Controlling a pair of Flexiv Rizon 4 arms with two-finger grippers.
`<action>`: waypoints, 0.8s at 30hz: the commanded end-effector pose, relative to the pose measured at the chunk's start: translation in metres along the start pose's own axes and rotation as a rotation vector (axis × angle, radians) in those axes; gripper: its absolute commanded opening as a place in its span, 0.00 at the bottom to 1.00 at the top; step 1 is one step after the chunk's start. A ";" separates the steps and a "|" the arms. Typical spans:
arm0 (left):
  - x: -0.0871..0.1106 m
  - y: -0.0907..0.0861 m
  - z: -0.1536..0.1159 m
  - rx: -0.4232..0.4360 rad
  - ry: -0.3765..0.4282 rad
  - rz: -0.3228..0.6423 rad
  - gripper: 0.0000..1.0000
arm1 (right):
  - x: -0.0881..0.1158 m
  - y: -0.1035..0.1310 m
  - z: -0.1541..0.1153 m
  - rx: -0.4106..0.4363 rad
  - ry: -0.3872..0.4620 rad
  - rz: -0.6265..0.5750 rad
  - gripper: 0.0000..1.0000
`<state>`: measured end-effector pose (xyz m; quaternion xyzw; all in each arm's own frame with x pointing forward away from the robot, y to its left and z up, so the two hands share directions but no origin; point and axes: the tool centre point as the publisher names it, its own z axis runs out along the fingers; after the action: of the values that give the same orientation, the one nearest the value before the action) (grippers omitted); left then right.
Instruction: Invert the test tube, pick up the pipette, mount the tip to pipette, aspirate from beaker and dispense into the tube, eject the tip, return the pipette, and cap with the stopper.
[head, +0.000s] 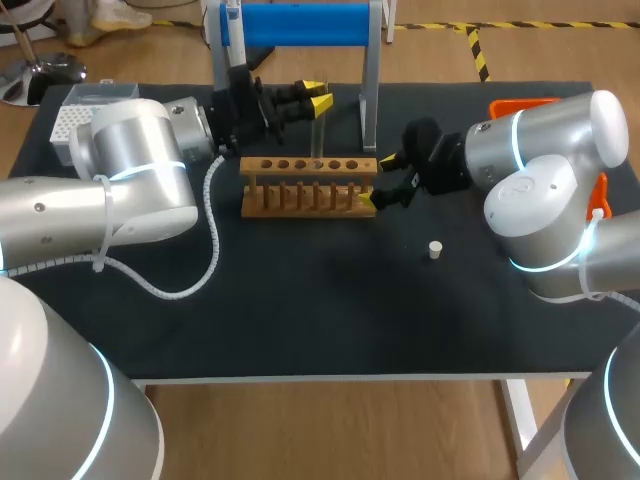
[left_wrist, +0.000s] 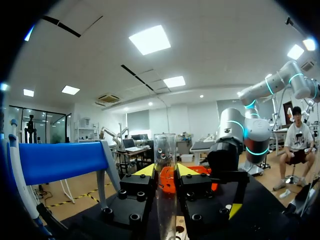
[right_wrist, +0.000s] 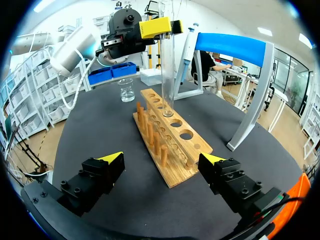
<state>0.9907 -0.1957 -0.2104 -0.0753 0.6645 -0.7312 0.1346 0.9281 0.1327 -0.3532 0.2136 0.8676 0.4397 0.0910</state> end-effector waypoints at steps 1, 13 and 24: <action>0.001 0.005 -0.001 0.000 -0.007 -0.010 0.00 | 0.000 -0.001 -0.001 -0.002 0.002 -0.001 1.00; -0.002 0.010 -0.007 -0.073 0.003 0.010 0.00 | 0.000 -0.001 -0.001 -0.002 0.002 -0.001 1.00; -0.002 0.015 -0.012 -0.204 0.037 0.045 0.00 | 0.000 -0.001 -0.001 -0.002 0.002 -0.001 1.00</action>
<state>0.9898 -0.1861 -0.2288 -0.0603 0.7322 -0.6650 0.1339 0.9281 0.1327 -0.3532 0.2136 0.8676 0.4397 0.0910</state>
